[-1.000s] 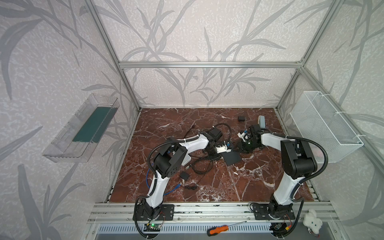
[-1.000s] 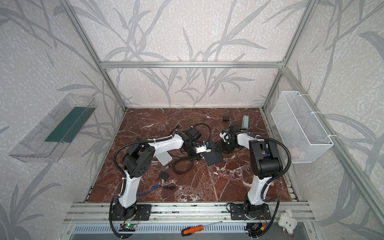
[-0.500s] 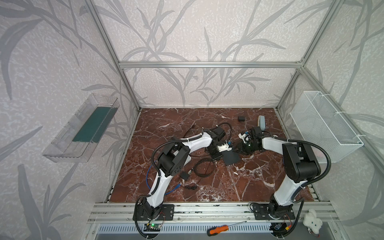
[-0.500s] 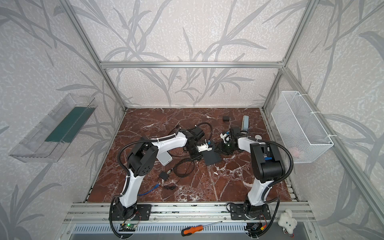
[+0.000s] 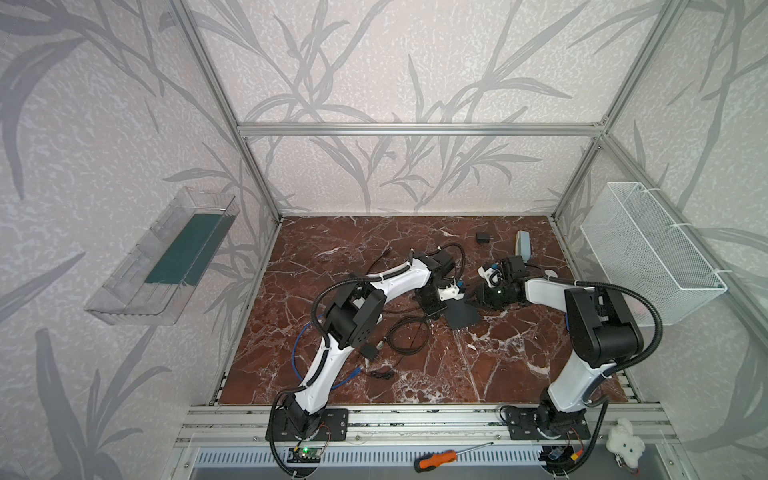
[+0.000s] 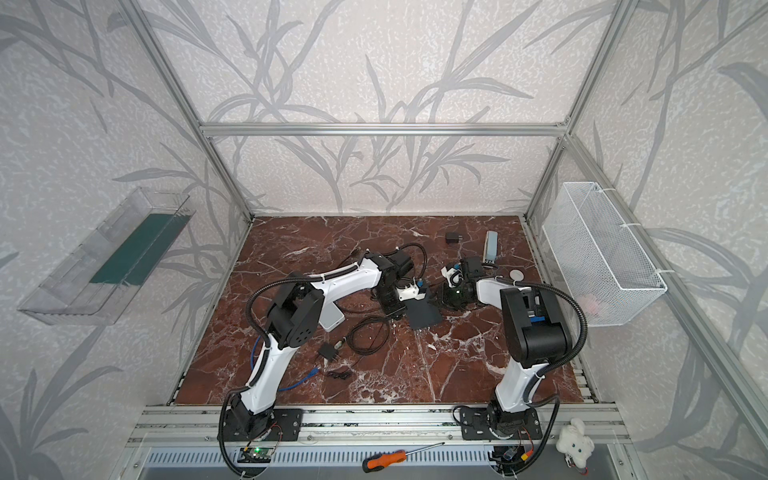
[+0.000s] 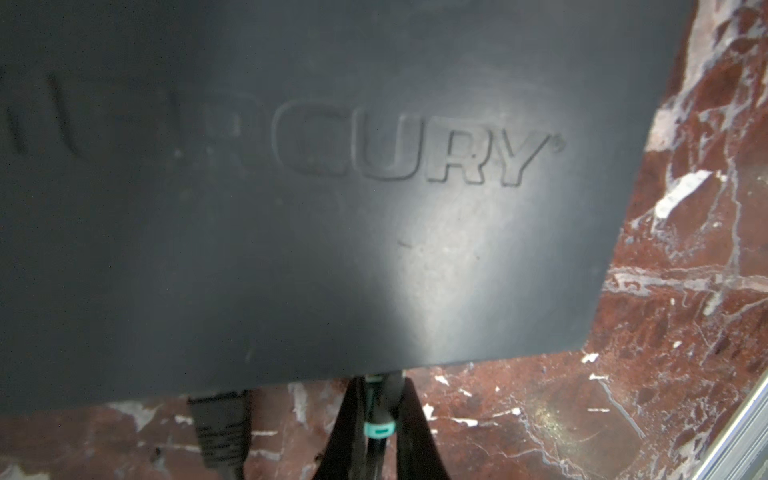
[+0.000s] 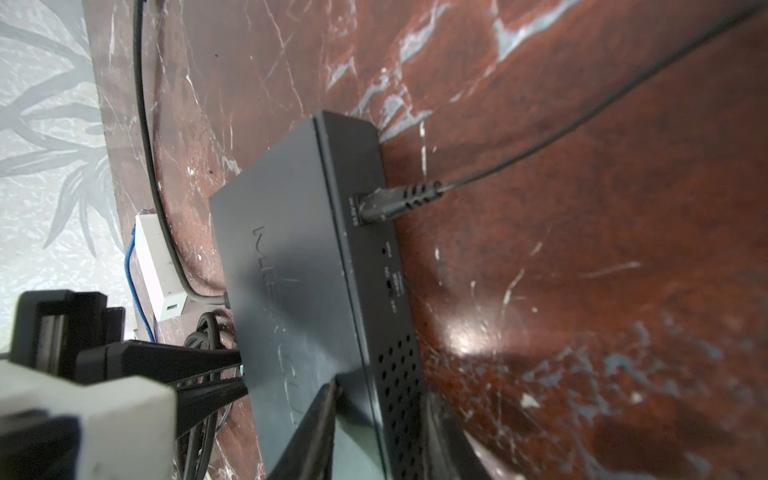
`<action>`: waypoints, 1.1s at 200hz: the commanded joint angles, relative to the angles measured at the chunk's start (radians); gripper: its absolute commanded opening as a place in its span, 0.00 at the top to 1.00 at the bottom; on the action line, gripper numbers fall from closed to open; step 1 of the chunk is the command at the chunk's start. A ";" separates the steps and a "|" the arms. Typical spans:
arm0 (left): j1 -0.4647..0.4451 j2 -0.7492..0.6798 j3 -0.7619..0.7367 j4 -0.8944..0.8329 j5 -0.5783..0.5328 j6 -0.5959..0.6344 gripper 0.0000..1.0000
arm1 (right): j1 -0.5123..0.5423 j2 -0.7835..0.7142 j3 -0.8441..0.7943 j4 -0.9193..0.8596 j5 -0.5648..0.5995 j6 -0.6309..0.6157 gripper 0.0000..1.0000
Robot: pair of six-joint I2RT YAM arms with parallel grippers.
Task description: Insert the plug into the switch port
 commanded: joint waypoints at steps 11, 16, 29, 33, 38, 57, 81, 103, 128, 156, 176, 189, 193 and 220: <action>-0.016 0.056 0.185 0.579 0.095 -0.053 1.00 | 0.165 0.051 -0.061 -0.154 -0.376 0.043 0.66; -0.014 0.060 0.192 0.575 0.103 -0.052 1.00 | 0.163 0.050 -0.057 -0.163 -0.367 0.035 0.66; -0.007 0.065 0.200 0.572 0.111 -0.041 1.00 | 0.159 0.040 -0.042 -0.187 -0.341 0.020 0.66; -0.005 0.064 0.200 0.571 0.115 -0.035 1.00 | 0.155 0.038 -0.038 -0.191 -0.338 0.019 0.66; -0.002 0.064 0.199 0.570 0.122 -0.026 1.00 | 0.149 0.034 -0.029 -0.198 -0.331 0.018 0.66; 0.023 0.057 0.193 0.545 0.179 0.011 1.00 | 0.115 0.023 0.018 -0.238 -0.271 0.008 0.64; 0.058 0.040 0.194 0.466 0.238 0.049 0.94 | 0.052 0.010 0.085 -0.296 -0.188 0.001 0.63; 0.079 0.020 0.189 0.375 0.207 0.096 0.85 | 0.002 0.002 0.113 -0.321 -0.119 0.000 0.61; 0.113 0.017 0.194 0.271 0.185 0.145 0.73 | -0.027 0.015 0.108 -0.314 -0.080 0.009 0.59; 0.158 0.001 0.177 0.211 0.172 0.162 0.65 | -0.029 0.023 0.098 -0.277 -0.095 0.025 0.57; 0.184 -0.019 0.146 0.213 0.130 0.158 0.65 | -0.029 0.022 0.106 -0.272 -0.096 0.023 0.57; 0.203 -0.033 0.137 0.235 0.066 0.105 0.65 | -0.028 0.020 0.108 -0.269 -0.093 0.023 0.55; 0.210 -0.038 0.133 0.252 0.044 0.082 0.65 | -0.027 0.020 0.108 -0.266 -0.089 0.024 0.55; 0.243 -0.107 0.082 0.354 -0.066 -0.083 0.64 | -0.026 0.044 0.110 -0.210 -0.059 0.057 0.53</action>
